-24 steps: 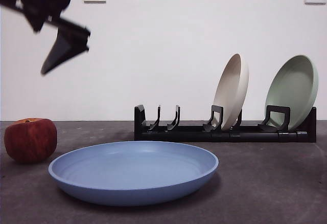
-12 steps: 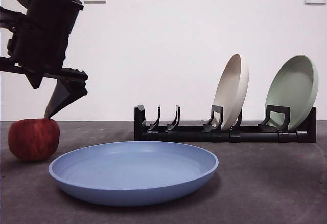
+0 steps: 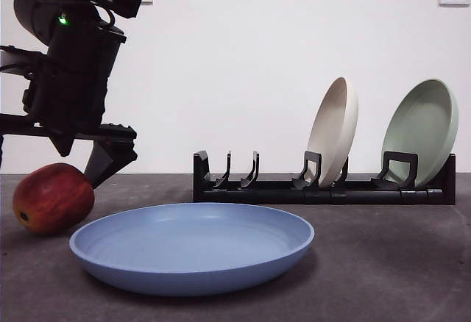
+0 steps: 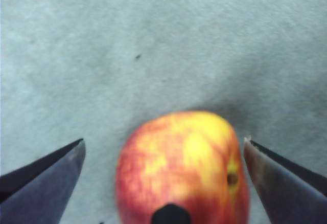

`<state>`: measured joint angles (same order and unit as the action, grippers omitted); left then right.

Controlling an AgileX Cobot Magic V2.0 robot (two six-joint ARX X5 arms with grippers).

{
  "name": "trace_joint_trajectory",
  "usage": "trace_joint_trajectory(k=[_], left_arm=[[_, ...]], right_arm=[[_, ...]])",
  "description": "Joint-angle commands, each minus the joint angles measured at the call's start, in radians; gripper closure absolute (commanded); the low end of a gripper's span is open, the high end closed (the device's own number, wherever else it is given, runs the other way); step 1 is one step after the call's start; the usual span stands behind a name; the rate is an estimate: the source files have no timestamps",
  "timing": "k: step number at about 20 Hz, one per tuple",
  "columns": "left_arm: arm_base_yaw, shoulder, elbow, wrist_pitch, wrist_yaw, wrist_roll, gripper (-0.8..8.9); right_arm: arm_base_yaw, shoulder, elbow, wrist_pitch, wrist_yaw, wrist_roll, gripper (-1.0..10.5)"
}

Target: Take the blue plate from the plate rack,put the plate on the table,take the apple from the table,put the apple in the plate

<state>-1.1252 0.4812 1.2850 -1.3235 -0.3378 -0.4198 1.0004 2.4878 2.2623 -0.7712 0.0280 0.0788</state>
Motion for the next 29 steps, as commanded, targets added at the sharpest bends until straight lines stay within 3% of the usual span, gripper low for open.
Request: trace_joint_trajectory(k=[1,4,5,11,14,18,25,27,29], left_arm=[[-0.002,-0.006,0.0,0.003,-0.003,0.008,8.22],[-0.002,-0.006,0.0,0.003,-0.003,0.007,8.22],[-0.002,-0.006,0.0,0.003,-0.003,0.007,8.22],[-0.002,-0.006,0.0,0.003,-0.003,0.005,8.22],[-0.002,-0.006,0.0,0.003,-0.003,0.005,8.22],[-0.002,-0.006,0.0,0.003,-0.003,0.005,8.22],[-0.002,-0.006,0.0,0.003,-0.003,0.012,8.22],[-0.002,-0.006,0.0,0.003,-0.004,0.013,8.22],[-0.002,-0.006,0.0,0.003,-0.009,0.013,8.22]], right_arm=[[0.001,0.014,-0.004,0.006,0.018,0.005,0.7],[-0.006,0.014,-0.004,-0.005,0.032,0.007,0.7],[-0.007,0.016,-0.005,-0.026,0.032,0.007,1.2],[-0.008,0.016,-0.006,-0.069,0.031,0.027,7.0],[-0.006,0.016,-0.006,-0.076,0.031,0.026,9.0],[-0.008,-0.011,0.019,-0.097,0.026,0.023,9.4],[-0.014,-0.197,0.029,-0.169,0.079,-0.086,9.6],[-0.021,-0.256,0.029,-0.234,0.101,-0.116,9.6],[-0.026,-0.305,0.029,-0.305,0.182,-0.136,9.6]])
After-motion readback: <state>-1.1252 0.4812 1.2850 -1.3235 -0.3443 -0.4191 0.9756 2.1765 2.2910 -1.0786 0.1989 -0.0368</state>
